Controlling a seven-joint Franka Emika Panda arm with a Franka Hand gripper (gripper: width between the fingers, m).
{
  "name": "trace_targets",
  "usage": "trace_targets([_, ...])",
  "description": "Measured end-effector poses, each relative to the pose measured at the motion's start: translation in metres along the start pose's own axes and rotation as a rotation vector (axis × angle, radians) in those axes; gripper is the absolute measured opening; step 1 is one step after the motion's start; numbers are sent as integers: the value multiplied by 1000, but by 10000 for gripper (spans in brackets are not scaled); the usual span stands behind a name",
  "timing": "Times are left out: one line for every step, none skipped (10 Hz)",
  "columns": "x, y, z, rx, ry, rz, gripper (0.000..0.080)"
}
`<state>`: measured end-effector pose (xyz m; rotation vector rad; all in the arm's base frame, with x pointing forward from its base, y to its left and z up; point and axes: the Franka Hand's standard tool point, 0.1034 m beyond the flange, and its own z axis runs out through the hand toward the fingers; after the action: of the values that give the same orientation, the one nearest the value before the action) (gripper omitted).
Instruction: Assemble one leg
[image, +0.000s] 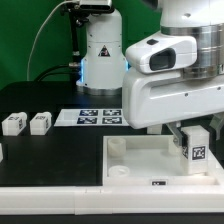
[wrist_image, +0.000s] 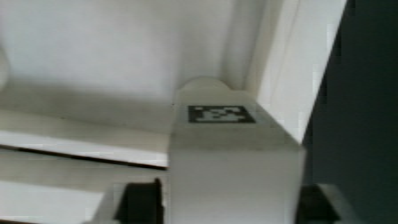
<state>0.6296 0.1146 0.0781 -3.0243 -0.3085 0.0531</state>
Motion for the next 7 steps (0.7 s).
trace_targets([0, 0, 0, 0, 0, 9, 291])
trace_targets([0, 0, 0, 0, 0, 39, 291])
trace_targets([0, 0, 0, 0, 0, 40, 291])
trace_targets([0, 1, 0, 1, 5, 133, 291])
trace_targets([1, 2, 1, 1, 17, 301, 291])
trace_targets([1, 3, 1, 1, 16, 442, 291])
trace_targets([1, 3, 1, 2, 17, 538, 291])
